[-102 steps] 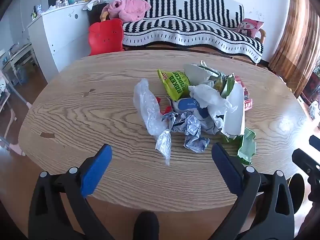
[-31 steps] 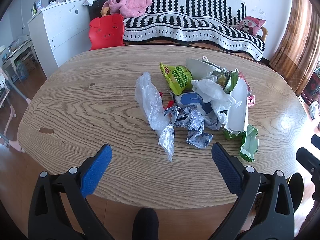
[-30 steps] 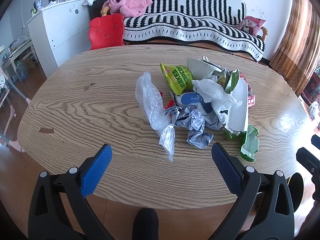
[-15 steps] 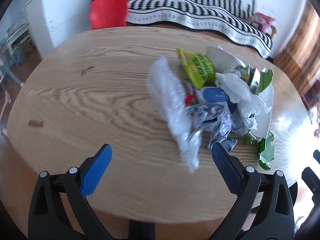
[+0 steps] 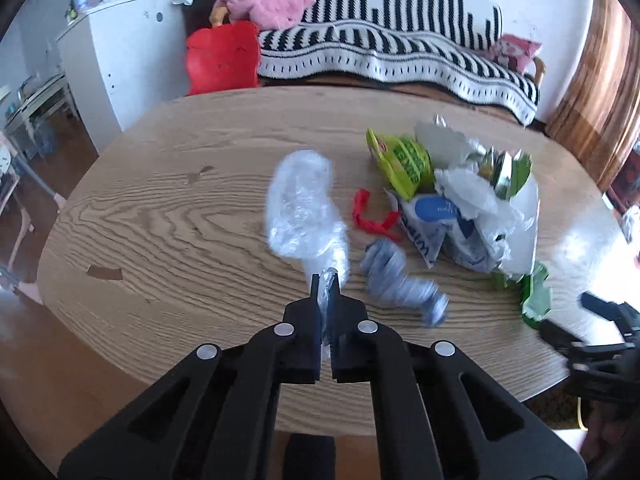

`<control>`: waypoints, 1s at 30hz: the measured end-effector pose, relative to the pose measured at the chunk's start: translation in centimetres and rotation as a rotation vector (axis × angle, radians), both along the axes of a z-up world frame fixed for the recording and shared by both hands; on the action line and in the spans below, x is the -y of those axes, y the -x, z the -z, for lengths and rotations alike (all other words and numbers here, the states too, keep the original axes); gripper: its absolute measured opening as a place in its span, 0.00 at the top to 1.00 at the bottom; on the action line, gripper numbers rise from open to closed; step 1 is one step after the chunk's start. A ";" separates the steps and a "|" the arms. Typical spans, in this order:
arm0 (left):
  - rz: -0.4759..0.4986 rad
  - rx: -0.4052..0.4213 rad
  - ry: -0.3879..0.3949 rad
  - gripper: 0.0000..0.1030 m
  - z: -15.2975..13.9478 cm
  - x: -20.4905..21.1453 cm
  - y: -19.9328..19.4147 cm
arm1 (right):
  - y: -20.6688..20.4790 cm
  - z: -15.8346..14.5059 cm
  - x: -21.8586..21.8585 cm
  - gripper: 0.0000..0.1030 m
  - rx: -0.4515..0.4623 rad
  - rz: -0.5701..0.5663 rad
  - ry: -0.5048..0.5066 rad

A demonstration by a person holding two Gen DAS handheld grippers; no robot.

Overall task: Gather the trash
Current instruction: 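Grasp the clear plastic bag with the left gripper while the right grasps the green plastic tray, then carry both items over the black bin and open both grippers to drop them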

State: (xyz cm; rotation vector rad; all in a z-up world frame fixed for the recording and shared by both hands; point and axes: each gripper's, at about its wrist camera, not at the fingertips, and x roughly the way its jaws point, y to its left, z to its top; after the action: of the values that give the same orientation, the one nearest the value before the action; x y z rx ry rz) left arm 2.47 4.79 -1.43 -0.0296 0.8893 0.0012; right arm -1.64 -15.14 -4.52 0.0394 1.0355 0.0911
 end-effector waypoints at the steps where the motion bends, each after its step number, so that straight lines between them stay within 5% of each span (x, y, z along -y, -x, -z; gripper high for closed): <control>1: 0.002 0.002 0.007 0.98 -0.1 0.2 0.0 | -0.4 0.3 -0.2 0.06 -0.002 0.004 0.006; 5: 0.022 0.004 0.019 0.98 -0.8 1.3 -0.1 | -2.0 1.5 -0.9 0.15 0.009 0.020 0.067; 6: 0.026 0.008 0.023 0.98 -1.0 1.6 -0.1 | -2.2 1.5 -0.9 0.31 0.009 0.022 0.077; 7: 0.036 0.014 0.025 0.98 -1.2 1.9 0.1 | -2.3 1.6 -0.7 0.59 0.003 0.024 0.081; 8: 0.046 0.022 0.022 0.98 -1.4 2.2 0.2 | -2.4 1.7 -0.3 0.66 0.001 0.027 0.079; 16: 0.160 0.051 0.019 0.98 -2.3 6.8 1.1 | 2.1 -2.6 7.2 0.66 0.077 0.081 0.026; 22: 0.377 0.082 0.048 0.98 -3.0 17.3 3.3 | 9.2 -6.3 18.9 0.66 0.163 0.281 0.041; 30: 0.676 0.101 0.095 0.98 -2.6 33.2 9.1 | 20.8 -5.4 35.8 0.66 0.141 0.638 0.055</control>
State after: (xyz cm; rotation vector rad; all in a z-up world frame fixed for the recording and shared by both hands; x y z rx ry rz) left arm -6.66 -28.39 1.18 0.1818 0.7633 -0.6682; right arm -22.40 -50.90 0.85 0.3065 0.8443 -0.5074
